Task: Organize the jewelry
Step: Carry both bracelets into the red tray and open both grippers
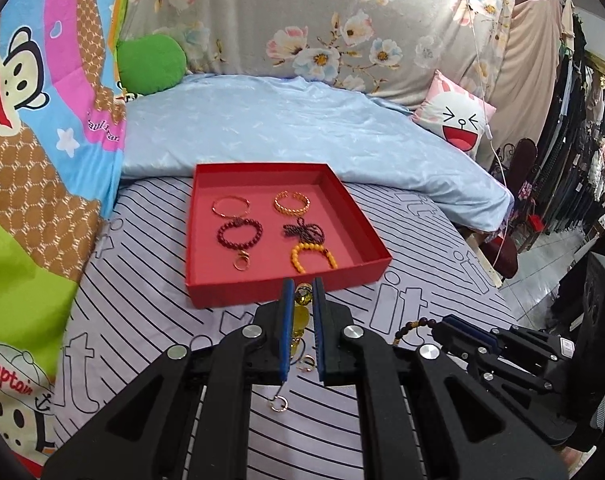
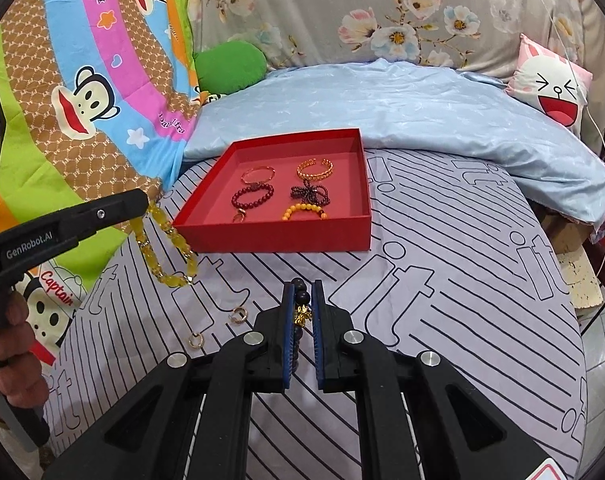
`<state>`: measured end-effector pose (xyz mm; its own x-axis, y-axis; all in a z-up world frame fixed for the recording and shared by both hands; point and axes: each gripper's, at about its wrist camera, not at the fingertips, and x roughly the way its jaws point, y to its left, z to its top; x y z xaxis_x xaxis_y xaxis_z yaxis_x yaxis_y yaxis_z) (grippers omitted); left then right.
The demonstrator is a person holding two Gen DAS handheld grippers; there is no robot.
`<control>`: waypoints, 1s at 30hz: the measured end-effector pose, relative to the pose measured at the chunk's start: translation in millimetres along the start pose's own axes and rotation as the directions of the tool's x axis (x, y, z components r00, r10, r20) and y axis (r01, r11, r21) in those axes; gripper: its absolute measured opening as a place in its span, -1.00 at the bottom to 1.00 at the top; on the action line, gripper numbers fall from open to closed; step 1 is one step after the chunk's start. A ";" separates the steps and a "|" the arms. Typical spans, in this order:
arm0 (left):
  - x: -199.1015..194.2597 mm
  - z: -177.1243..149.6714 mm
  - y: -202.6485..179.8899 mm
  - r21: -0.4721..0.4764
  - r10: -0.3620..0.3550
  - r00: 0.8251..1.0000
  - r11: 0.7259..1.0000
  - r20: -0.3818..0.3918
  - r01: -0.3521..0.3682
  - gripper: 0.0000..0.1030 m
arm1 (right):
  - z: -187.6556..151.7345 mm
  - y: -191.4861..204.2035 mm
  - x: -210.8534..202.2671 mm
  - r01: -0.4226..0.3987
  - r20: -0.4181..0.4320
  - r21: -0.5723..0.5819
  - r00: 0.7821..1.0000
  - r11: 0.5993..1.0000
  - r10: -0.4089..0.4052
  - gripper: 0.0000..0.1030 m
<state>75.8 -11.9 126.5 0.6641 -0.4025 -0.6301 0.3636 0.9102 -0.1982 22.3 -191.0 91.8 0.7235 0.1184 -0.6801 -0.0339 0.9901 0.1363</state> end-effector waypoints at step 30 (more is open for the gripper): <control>133.8 101.3 30.7 -0.001 -0.080 0.996 0.997 -0.027 0.080 -0.83 | 151.4 -12.7 137.9 -0.066 -0.022 -0.026 0.998 0.997 0.066 -0.85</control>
<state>242.0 -47.7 112.2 0.6146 -0.4715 -0.6324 0.4151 0.8750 -0.2491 227.0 -198.6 105.3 0.7043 0.1848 -0.6854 -0.0997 0.9817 0.1623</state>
